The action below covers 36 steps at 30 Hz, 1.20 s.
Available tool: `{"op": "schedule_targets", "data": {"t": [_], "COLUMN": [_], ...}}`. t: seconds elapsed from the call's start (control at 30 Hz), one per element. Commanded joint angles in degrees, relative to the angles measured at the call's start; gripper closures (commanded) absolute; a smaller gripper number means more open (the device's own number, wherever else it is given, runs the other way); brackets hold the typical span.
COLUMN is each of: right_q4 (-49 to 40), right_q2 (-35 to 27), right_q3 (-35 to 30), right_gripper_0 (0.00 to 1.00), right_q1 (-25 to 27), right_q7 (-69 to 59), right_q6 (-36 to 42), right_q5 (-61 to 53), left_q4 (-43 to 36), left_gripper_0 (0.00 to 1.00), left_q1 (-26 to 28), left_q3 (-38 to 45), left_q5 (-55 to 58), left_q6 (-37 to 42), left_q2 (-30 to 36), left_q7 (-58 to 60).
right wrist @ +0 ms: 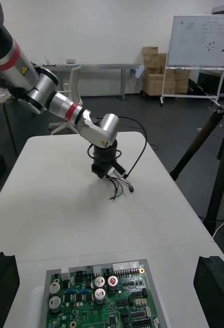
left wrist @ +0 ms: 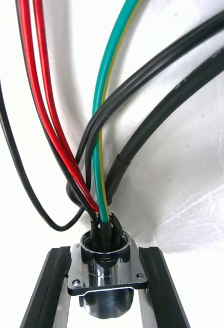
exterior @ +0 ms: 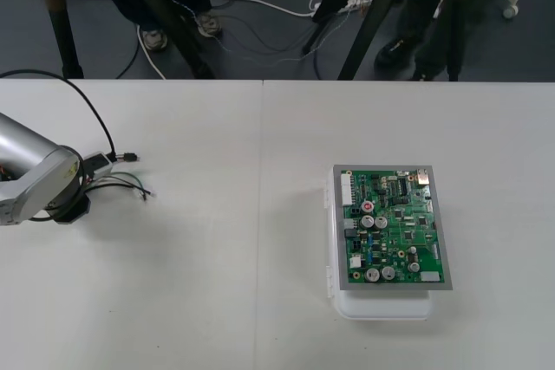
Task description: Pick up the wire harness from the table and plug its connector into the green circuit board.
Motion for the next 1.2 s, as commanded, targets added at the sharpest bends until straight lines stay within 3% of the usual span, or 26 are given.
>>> {"op": "schedule_targets", "data": {"t": [0.03, 0.6, 1.2], "right_q4": [-0.55, -0.55, -0.55], "right_q2": [-2.51, -2.51, -2.51], "right_q3": [0.57, 0.57, 0.57], "right_gripper_0": [0.00, 0.00, 0.00], "right_q1": [-0.30, -0.30, -0.30], "right_q7": [1.89, 1.89, 1.89], "right_q6": [-0.37, -0.37, -0.37], "right_q5": [-0.26, -0.26, -0.26], "left_q4": [0.19, -1.83, -13.78], "left_gripper_0": [1.00, 1.00, 1.00], "left_q1": [-2.43, -2.43, -1.99], "left_q3": [0.81, 7.49, 8.37], "left_q5": [-0.03, 10.51, 30.64], "left_q6": [4.81, 4.81, 4.81], "left_q2": [-0.86, -0.24, 9.78], "left_q7": [-5.82, -16.89, -21.64]}}
